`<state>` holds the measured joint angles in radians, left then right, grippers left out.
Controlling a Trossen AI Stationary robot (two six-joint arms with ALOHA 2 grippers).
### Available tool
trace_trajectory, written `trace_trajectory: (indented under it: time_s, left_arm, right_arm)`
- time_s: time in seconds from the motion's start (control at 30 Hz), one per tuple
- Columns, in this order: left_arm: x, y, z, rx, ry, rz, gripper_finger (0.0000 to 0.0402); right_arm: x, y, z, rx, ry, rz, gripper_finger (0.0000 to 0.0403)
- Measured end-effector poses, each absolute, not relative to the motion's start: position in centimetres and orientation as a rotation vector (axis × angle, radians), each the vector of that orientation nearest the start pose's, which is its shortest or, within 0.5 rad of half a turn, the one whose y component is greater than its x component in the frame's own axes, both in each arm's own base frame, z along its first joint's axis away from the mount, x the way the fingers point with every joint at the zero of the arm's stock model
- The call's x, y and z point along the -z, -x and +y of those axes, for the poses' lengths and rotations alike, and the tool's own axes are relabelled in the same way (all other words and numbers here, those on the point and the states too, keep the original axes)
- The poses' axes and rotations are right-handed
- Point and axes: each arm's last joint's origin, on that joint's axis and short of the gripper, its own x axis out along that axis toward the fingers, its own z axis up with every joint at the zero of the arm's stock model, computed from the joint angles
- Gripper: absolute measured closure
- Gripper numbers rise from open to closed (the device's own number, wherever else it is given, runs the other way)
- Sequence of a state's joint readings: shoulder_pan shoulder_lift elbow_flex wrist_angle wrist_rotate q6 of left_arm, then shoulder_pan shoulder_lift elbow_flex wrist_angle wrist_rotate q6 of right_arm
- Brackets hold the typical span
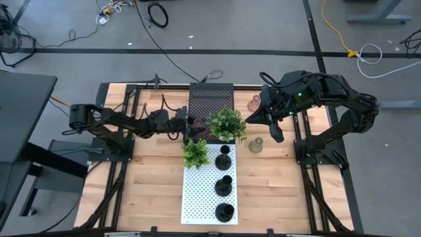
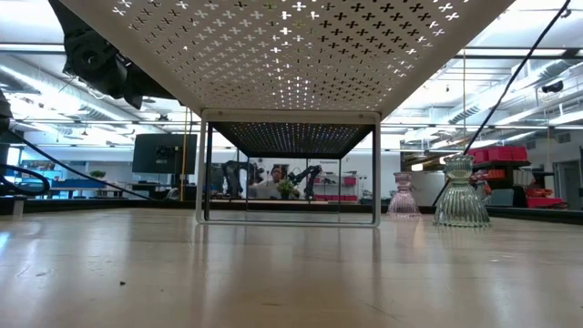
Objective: Pick & Place candle stick holders
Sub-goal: Put the bottom pink glass candle holder on the black shelf
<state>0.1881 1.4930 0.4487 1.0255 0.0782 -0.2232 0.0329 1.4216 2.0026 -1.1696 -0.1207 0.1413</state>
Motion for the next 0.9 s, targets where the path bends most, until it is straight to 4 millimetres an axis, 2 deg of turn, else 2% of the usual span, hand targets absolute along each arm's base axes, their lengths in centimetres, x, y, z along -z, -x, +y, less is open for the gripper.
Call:
trace_trajectory:
  time_s: [0.53, 0.9]
  left_arm:
    - [-18.56, -26.66, 4.81, -0.133, 0.219, -0.022, 0.0187]
    - [-18.66, -26.68, 4.74, -0.108, 0.218, -0.026, 0.0125]
  right_arm:
    - [-49.59, -23.28, 1.11, -0.108, -0.162, 0.595, 0.0403]
    - [-49.58, -23.28, 1.11, -0.108, -0.162, 0.596, 0.0403]
